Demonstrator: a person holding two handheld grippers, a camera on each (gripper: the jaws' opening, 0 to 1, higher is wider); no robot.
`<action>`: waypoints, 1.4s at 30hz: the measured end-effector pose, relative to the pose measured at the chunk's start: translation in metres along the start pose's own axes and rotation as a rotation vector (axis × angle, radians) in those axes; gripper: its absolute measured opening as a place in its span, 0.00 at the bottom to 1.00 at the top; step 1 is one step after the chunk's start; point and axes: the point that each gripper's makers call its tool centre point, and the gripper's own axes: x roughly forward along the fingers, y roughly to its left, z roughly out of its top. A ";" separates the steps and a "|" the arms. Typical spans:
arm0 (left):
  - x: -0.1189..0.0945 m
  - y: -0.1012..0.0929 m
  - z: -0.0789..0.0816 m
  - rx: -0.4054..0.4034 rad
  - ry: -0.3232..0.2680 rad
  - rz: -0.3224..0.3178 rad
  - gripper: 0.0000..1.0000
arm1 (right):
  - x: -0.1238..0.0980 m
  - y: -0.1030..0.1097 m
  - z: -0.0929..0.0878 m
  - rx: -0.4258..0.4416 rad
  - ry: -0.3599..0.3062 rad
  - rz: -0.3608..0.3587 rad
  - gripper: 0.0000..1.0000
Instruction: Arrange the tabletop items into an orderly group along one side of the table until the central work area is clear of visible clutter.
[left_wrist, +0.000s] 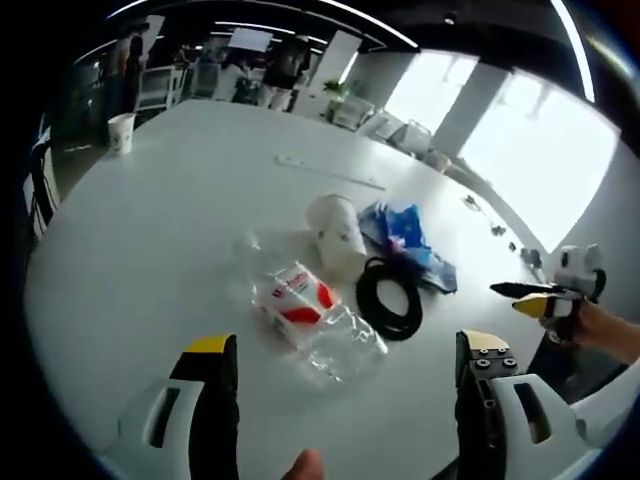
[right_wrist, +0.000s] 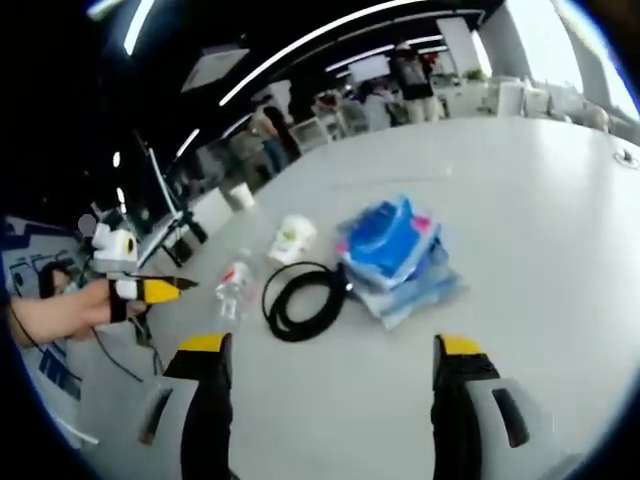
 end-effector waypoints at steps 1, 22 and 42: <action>0.002 0.000 0.000 -0.004 0.003 0.004 0.87 | 0.002 0.001 0.000 -0.001 0.002 0.004 0.80; 0.016 -0.003 0.002 -0.059 0.009 0.004 0.88 | 0.019 0.024 0.010 0.016 0.011 0.075 0.77; 0.043 0.005 -0.008 -0.135 0.042 0.084 0.86 | 0.026 0.036 0.016 0.047 0.013 0.121 0.75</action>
